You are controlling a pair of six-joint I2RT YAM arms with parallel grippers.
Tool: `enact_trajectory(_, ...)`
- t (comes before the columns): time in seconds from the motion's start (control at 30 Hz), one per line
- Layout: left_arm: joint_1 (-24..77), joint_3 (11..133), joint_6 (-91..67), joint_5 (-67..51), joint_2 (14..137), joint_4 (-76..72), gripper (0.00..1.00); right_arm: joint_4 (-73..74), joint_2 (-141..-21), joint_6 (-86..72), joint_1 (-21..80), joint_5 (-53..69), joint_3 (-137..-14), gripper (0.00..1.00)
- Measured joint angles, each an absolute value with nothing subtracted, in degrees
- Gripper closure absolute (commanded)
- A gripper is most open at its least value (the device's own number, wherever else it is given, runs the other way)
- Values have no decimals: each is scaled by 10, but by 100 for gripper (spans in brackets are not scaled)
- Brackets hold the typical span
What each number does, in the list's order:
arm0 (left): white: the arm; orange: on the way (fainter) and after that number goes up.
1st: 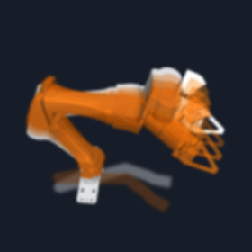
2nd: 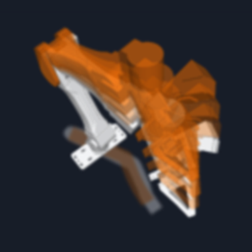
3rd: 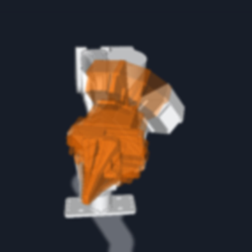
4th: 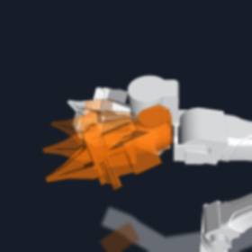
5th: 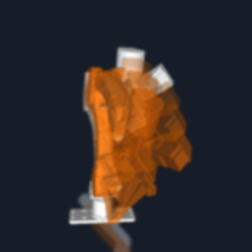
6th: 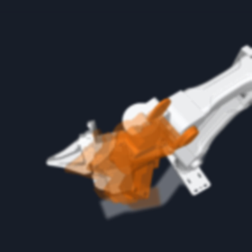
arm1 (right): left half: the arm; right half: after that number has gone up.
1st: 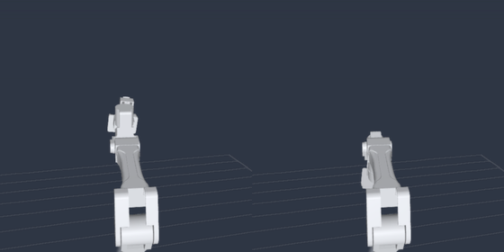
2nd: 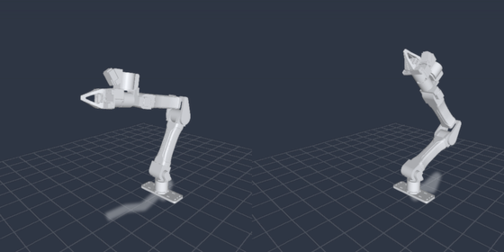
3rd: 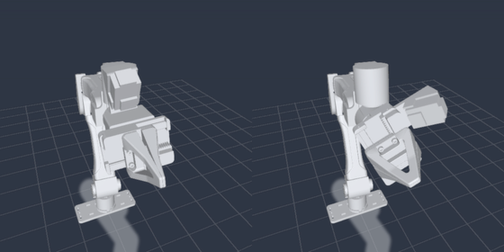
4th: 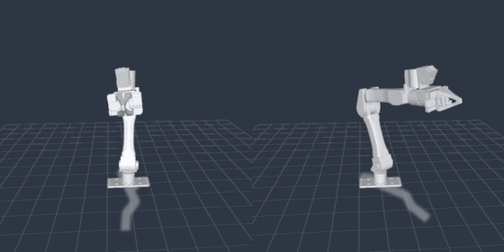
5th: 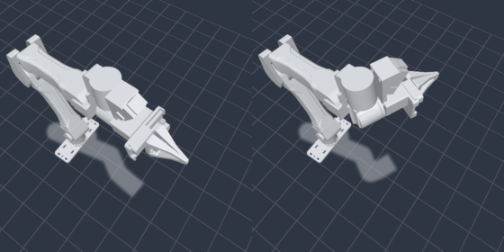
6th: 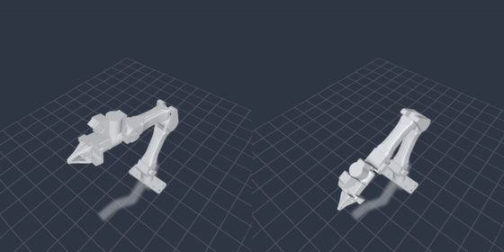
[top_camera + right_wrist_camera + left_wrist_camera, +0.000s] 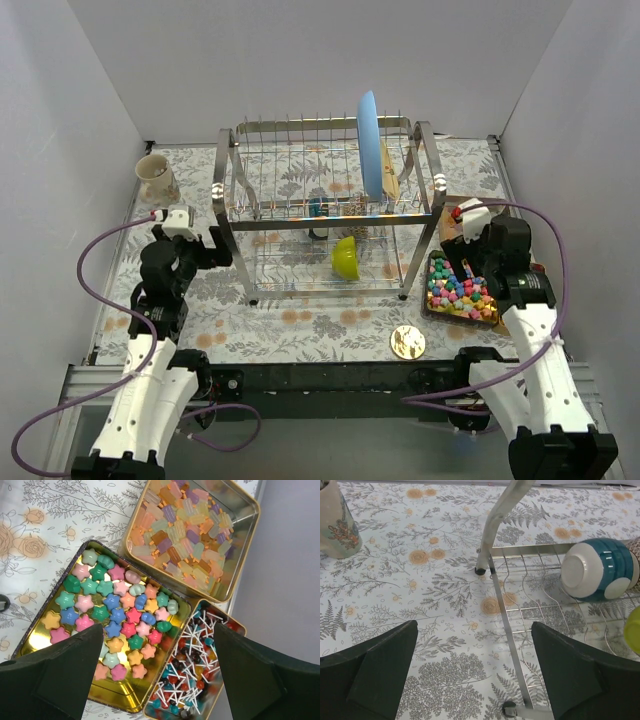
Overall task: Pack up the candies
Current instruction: Move the distractor to the center of the board.
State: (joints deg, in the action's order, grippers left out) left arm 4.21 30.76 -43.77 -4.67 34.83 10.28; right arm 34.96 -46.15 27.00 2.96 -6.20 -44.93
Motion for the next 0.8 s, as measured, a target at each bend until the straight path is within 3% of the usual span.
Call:
enact_trajectory(0.3, 39, 349, -364, -109, 300, 206, 3, 405, -317, 428, 29, 89, -419, 5)
enact_trajectory(0.43, 36, 362, -299, -161, 270, 252, 13, 421, -271, 464, 29, 184, -420, 6)
enact_trajectory(0.57, 35, 370, -262, -189, 260, 285, 16, 458, -289, 467, 29, 270, -449, 8)
enact_trajectory(0.7, 34, 370, -230, -234, 247, 313, 28, 475, -314, 454, 29, 350, -476, 8)
enact_trajectory(0.8, 34, 373, -204, -287, 247, 339, 31, 475, -313, 445, 29, 381, -476, 9)
